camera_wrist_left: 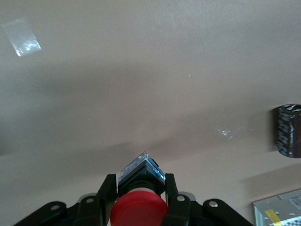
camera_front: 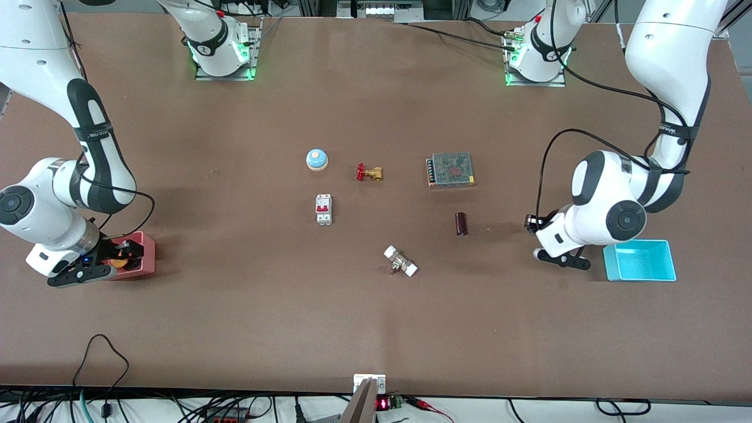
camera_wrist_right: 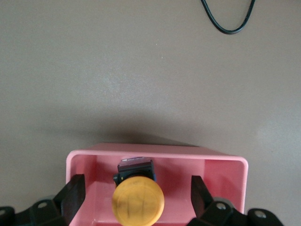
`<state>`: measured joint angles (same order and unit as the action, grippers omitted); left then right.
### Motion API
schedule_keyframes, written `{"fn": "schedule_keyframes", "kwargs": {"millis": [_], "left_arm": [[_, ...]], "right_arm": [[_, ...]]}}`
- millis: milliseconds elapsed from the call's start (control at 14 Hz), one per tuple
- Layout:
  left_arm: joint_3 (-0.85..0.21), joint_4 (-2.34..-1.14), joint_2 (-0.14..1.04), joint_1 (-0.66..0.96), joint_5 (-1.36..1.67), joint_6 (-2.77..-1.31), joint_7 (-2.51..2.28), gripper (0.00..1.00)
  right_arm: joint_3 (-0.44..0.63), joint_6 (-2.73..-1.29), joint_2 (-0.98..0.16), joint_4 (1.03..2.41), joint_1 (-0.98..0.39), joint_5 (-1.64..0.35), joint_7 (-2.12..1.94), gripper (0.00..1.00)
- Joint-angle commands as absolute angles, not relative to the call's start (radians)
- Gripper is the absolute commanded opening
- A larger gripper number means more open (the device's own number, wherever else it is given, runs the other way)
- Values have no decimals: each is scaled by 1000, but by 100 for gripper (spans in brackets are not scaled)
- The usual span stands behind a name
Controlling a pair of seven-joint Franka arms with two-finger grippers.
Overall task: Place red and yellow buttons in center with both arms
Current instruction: 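Lift the red button out of the cyan bin with the left gripper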
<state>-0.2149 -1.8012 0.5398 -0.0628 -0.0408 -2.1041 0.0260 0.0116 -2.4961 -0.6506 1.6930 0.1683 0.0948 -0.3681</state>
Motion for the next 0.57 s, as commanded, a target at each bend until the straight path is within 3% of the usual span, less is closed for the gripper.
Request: {"fn": "schedule_keyframes", "kwargs": {"millis": [0,143,500], "left_arm": [[-215,-1885,471,-78,-29,-2144,40,14],[-215,-1888,474,-75,-28,-2157,40,14],[-215,-1888,479,-77,-28,-2161,40,14]], "right_arm": [[-5,-2510,-655,1689,184,78,-391,99],[-5,-2511,-655,1687,186,78,-393,95],[-5,-2511,-655,1687,186,77,-428,68]]}}
